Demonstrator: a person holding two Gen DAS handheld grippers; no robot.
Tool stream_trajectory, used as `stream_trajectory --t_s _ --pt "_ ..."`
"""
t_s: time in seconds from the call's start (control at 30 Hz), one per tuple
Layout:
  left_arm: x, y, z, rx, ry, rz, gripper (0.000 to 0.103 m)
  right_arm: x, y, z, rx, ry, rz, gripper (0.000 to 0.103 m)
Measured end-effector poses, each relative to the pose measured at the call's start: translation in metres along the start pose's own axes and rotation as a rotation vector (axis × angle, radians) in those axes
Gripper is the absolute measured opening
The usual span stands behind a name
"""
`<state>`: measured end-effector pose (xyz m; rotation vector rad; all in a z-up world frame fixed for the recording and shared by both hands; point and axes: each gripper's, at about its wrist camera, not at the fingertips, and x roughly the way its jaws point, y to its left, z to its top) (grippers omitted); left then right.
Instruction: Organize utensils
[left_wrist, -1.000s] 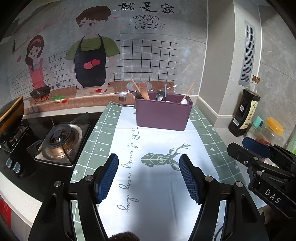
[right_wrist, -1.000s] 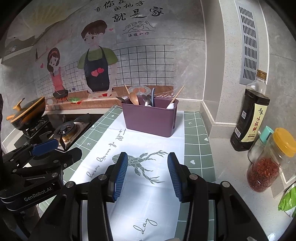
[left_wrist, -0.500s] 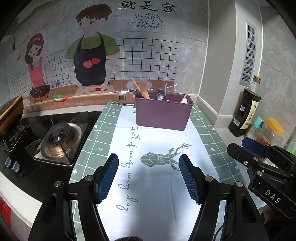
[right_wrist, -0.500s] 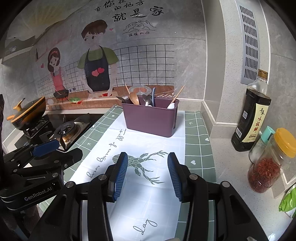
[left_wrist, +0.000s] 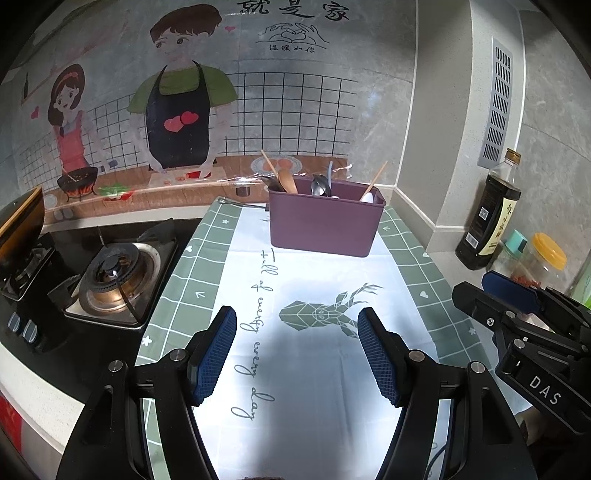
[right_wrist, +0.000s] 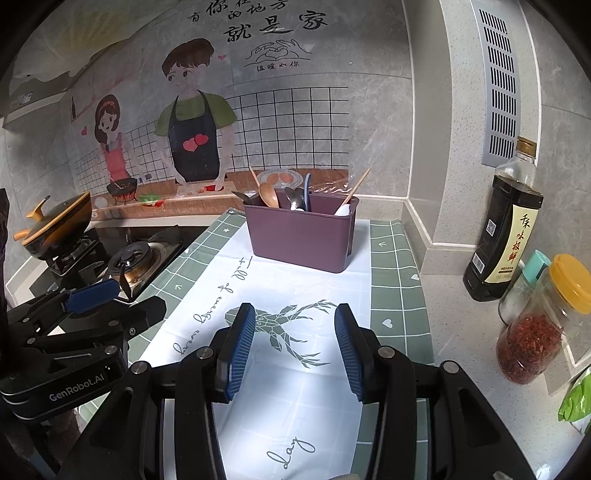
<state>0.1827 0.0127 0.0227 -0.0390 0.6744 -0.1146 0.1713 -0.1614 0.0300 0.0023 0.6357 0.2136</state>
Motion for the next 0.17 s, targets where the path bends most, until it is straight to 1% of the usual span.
stream_trajectory --t_s 0.17 --pt "0.0009 0.0024 -0.0005 -0.001 -0.009 0.011 0.068 0.0005 -0.0004 0.0001 0.001 0.001 -0.001 0.042"
